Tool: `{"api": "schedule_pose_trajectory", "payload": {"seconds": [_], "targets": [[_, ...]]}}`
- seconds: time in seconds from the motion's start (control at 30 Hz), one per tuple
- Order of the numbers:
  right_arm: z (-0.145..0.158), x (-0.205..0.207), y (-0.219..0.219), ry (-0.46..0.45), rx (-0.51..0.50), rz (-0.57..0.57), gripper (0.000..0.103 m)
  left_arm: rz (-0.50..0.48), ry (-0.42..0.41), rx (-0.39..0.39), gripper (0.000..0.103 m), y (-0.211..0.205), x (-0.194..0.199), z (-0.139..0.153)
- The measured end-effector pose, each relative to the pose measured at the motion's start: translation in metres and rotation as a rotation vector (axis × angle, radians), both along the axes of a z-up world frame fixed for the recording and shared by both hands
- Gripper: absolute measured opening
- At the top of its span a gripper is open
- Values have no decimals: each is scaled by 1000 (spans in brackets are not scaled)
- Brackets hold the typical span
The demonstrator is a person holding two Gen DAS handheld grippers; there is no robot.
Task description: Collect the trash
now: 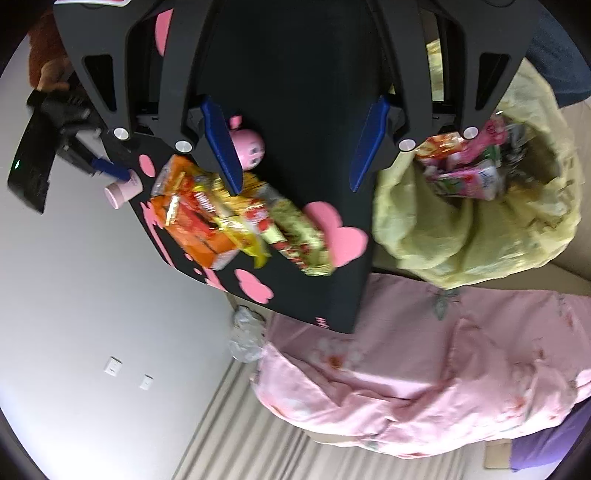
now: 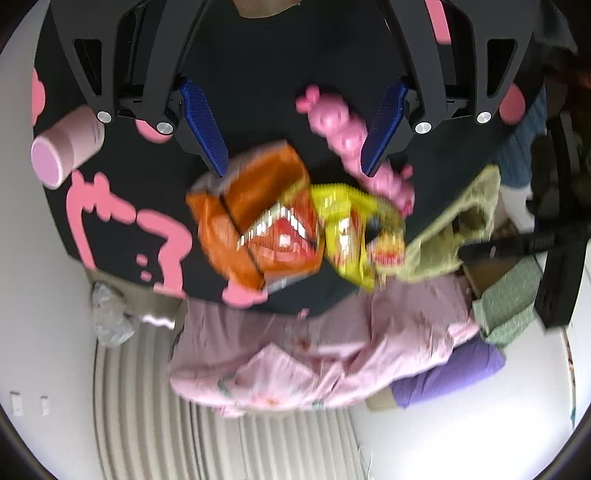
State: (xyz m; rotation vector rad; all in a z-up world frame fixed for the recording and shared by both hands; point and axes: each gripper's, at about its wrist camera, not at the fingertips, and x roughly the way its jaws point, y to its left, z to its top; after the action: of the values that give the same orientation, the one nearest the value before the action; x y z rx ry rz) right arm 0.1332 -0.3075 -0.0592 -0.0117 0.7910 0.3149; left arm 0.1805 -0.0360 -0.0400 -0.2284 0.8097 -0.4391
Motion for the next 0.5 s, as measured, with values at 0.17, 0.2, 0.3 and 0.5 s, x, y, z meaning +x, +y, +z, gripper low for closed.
{"api": "schedule_pose_trajectory", "payload": {"seconds": [0.17, 0.2, 0.3, 0.5], "targets": [[-3, -6, 3, -9, -27, 15, 71, 6, -42, 36, 58, -14, 0, 9], [-2, -5, 5, -29, -44, 0, 71, 15, -47, 48, 58, -13, -1, 8], [1, 3, 16, -50, -65, -2, 71, 48, -40, 63, 58, -4, -3, 4], [7, 33, 50, -88, -57, 73, 64, 143, -7, 56, 59, 23, -2, -5]]}}
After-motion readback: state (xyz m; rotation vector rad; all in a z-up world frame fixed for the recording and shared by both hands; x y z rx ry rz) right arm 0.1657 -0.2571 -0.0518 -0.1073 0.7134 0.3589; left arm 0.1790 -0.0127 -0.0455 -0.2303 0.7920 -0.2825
